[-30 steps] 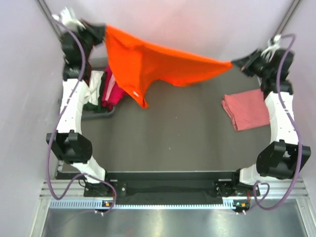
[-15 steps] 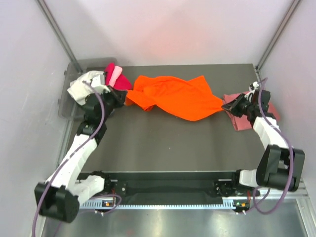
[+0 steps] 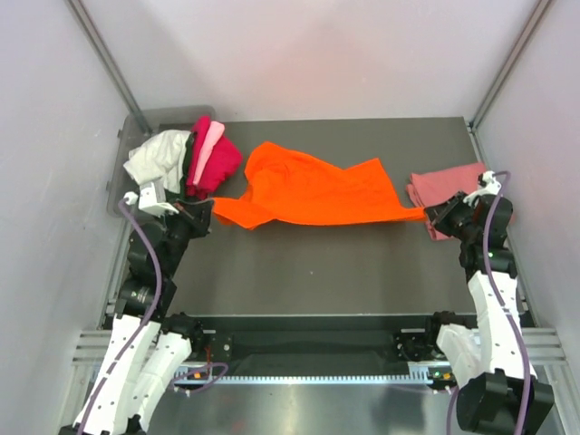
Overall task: Fold and stack the t-shirts
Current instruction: Flatten the tshirt out
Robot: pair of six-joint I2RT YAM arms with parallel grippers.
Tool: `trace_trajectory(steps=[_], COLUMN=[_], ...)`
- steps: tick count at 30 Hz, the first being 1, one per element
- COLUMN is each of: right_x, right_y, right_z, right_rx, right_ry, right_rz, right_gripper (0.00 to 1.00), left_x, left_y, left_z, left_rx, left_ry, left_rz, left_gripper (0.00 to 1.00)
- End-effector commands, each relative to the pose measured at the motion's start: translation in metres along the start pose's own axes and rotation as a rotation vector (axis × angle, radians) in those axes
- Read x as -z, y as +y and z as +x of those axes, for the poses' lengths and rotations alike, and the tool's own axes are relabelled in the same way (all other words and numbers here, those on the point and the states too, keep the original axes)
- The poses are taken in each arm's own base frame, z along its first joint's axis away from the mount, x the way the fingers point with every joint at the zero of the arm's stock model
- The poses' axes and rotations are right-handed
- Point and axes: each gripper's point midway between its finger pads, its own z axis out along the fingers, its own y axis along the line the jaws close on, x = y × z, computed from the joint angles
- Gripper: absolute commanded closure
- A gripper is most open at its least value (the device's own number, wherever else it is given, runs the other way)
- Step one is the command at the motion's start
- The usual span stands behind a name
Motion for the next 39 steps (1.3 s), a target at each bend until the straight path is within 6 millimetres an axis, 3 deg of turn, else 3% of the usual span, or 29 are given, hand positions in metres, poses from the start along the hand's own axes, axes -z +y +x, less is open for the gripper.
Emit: trace_trajectory(steps=[1, 4, 9, 13, 14, 16, 17, 19, 20, 22, 23, 25, 26, 29, 31, 32, 35, 39], right_x=[0.007, 0.010, 0.019, 0.022, 0.023, 0.028, 0.031, 0.043, 0.050, 0.073, 0.083, 0.116, 0.128, 0.175, 0.208, 0.228, 0.265, 0.291], right_y=[-0.013, -0.019, -0.028, -0.017, -0.013, 0.002, 0.007, 0.027, 0.035, 0.057, 0.065, 0.087, 0.095, 0.125, 0.147, 0.160, 0.184, 0.192], right_z=[-0.011, -0.012, -0.017, -0.026, -0.030, -0.043, -0.049, -0.067, -0.074, -0.094, -0.101, -0.121, -0.128, -0.149, -0.163, -0.171, -0.181, -0.184], right_rx=[0.018, -0.002, -0.012, 0.020, 0.026, 0.038, 0.044, 0.055, 0.063, 0.090, 0.103, 0.147, 0.161, 0.204, 0.223, 0.232, 0.259, 0.280], right_ry=[-0.045, -0.066, -0.127, -0.138, -0.143, -0.157, -0.165, -0.198, -0.215, -0.275, -0.303, -0.390, -0.425, -0.540, -0.615, -0.662, -0.726, -0.765], right_rz=[0.080, 0.116, 0.170, 0.132, 0.119, 0.081, 0.068, 0.020, 0.004, -0.041, -0.057, -0.097, -0.113, -0.172, -0.224, -0.258, -0.314, -0.308], right_gripper=[1.00, 1.00, 1.00, 1.00, 1.00, 1.00, 1.00, 1.00, 1.00, 1.00, 1.00, 1.00, 1.00, 1.00, 1.00, 1.00, 1.00, 1.00], left_x=[0.012, 0.014, 0.007, -0.003, -0.007, -0.011, -0.012, -0.004, 0.010, 0.032, 0.057, 0.086, 0.113, 0.160, 0.181, 0.187, 0.196, 0.197], left_y=[-0.022, -0.034, -0.033, -0.027, -0.037, -0.044, -0.069, -0.092, -0.117, -0.143, -0.164, -0.186, -0.200, -0.215, -0.219, -0.220, -0.214, -0.210], left_z=[-0.020, -0.010, 0.013, -0.013, -0.039, -0.070, -0.111, -0.151, -0.192, -0.223, -0.255, -0.280, -0.300, -0.335, -0.355, -0.360, -0.374, -0.376], left_rx=[0.024, 0.057, 0.091, 0.055, 0.047, 0.012, 0.001, -0.030, -0.040, -0.070, -0.076, -0.092, -0.094, -0.088, -0.076, -0.073, -0.034, -0.017], left_ry=[-0.011, 0.047, 0.169, 0.131, 0.088, 0.048, -0.013, -0.082, -0.172, -0.229, -0.307, -0.376, -0.447, -0.589, -0.665, -0.687, -0.748, -0.765], left_rz=[0.056, 0.118, 0.113, 0.017, 0.010, -0.022, 0.016, 0.056, 0.106, 0.181, 0.235, 0.312, 0.358, 0.403, 0.402, 0.400, 0.357, 0.341], left_gripper=[1.00, 1.00, 1.00, 1.00, 1.00, 1.00, 1.00, 1.00, 1.00, 1.00, 1.00, 1.00, 1.00, 1.00, 1.00, 1.00, 1.00, 1.00])
